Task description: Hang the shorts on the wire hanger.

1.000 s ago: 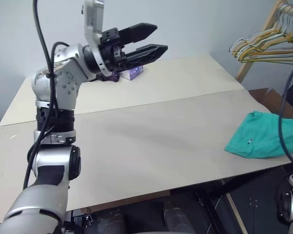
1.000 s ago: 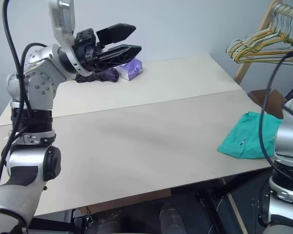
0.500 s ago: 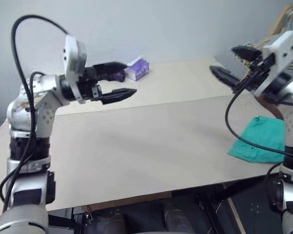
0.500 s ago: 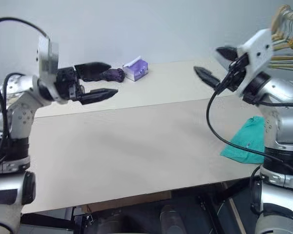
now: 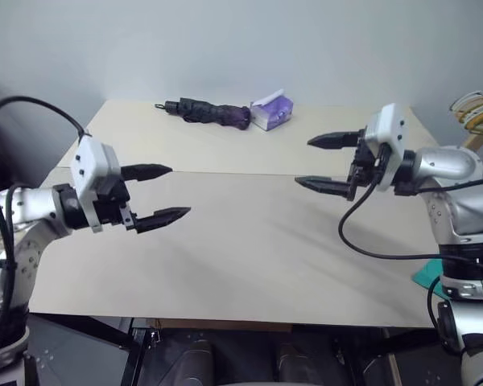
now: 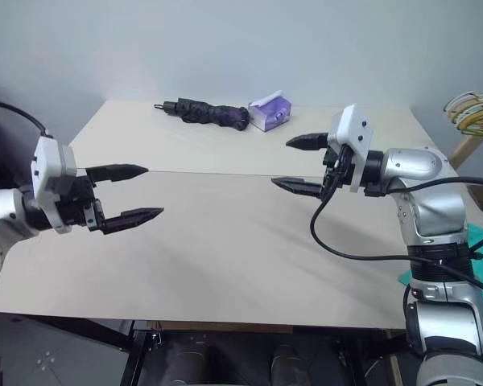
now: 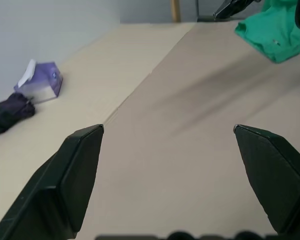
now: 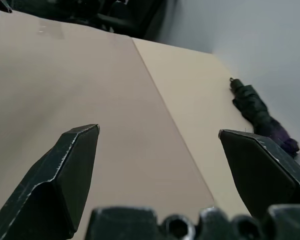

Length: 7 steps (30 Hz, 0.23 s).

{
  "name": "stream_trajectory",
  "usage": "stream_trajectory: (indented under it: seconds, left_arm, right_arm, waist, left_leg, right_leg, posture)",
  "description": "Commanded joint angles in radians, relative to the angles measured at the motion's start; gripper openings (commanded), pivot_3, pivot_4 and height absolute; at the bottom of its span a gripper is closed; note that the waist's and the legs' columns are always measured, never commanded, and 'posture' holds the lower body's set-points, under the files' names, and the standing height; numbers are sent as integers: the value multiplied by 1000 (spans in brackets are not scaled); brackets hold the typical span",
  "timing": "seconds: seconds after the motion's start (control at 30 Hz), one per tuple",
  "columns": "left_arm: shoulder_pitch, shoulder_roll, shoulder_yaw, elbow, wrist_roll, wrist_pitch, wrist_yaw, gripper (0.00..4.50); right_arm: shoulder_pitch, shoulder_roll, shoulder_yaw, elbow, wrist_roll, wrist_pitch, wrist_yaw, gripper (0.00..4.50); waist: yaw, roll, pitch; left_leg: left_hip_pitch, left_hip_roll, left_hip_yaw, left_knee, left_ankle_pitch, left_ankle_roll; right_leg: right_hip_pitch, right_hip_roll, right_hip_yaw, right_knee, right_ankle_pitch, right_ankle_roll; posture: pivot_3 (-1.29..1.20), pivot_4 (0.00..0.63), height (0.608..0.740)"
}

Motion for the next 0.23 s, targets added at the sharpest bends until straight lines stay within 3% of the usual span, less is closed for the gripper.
stream_trajectory:
  seconds: [0.03, 0.23]
  left_arm:
    - [-8, 4, 31, -48, -26, -4, 34, 4500]
    - [-23, 4, 18, -30, -38, -13, 52, 4500]
  right_arm:
    - [-6, -3, -22, -48, 20, -8, 3, 4469]
    - [18, -14, -23, -76, 23, 3, 4, 4469]
  waist:
    - [8, 0, 0]
    - [14, -1, 1]
  left_leg:
    - [0, 0, 0, 0, 0, 0]
    - [0, 1, 0, 0, 0, 0]
  right_leg:
    - [0, 0, 0, 0, 0, 0]
    - [0, 0, -1, 0, 0, -1]
  posture:
    - [226, 93, 740]
    - [217, 94, 740]
